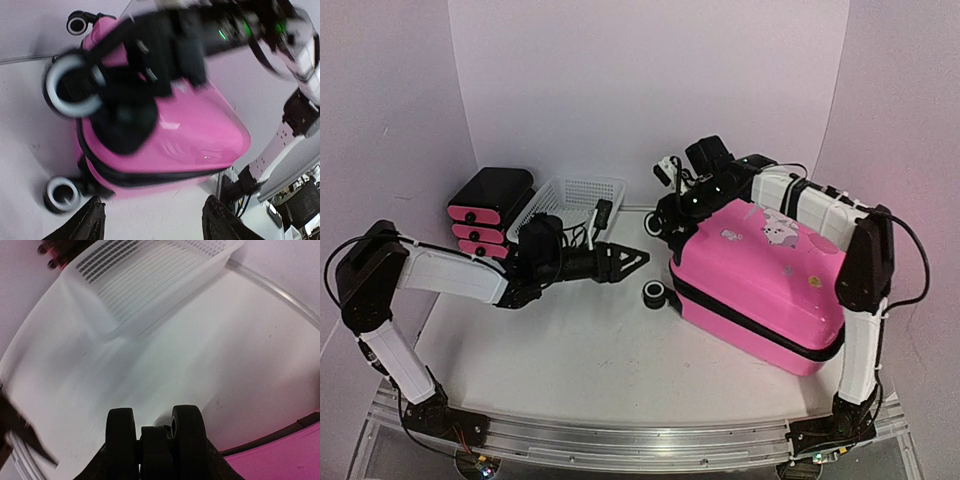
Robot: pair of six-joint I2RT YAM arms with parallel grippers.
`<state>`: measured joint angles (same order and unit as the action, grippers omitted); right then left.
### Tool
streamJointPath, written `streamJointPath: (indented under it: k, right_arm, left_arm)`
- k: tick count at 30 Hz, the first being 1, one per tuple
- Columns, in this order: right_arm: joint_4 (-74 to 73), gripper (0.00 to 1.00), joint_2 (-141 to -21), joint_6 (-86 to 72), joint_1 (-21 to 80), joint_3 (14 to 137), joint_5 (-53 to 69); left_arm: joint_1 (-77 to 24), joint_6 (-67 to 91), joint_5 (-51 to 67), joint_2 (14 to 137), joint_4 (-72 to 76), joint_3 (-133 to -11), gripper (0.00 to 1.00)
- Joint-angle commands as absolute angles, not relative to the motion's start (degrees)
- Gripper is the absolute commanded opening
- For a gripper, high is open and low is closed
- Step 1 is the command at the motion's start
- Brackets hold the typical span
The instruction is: Open, take out, and arrange the luggage
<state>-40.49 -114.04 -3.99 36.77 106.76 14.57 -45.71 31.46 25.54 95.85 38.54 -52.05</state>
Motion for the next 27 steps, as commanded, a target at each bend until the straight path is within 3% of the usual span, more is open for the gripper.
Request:
streamJointPath:
  k: [1, 7, 12, 19, 23, 27]
  right_arm:
    - [-39.96, 0.17, -126.19, -12.79, 34.32, 121.61, 5.35]
    - [-44.64, 0.57, -130.18, -14.94, 34.28, 131.58, 6.53]
    - [-51.14, 0.97, -118.48, -10.63, 34.31, 125.41, 8.89]
    - [-57.59, 0.98, -94.86, -4.02, 32.38, 103.34, -3.57]
    - [-57.75, 0.98, -86.82, -7.83, 19.66, 89.29, -1.46]
    - [-55.40, 0.98, -85.51, -10.89, 6.65, 86.44, 3.57]
  left_arm:
    - [-48.68, 26.67, 21.20, 87.19, 36.67, -45.38, 0.67]
    - [-57.69, 20.75, 13.83, 84.17, 35.24, -39.26, 0.69]
    - [-60.43, 18.95, 9.93, 86.69, 34.72, -39.50, 0.71]
    - [-60.99, 18.09, 12.94, 94.02, 34.69, -46.18, 0.71]
    - [-61.15, 19.01, 15.48, 97.13, 34.69, -49.28, 0.70]
    - [-61.17, 19.74, 17.14, 98.33, 34.71, -50.55, 0.69]
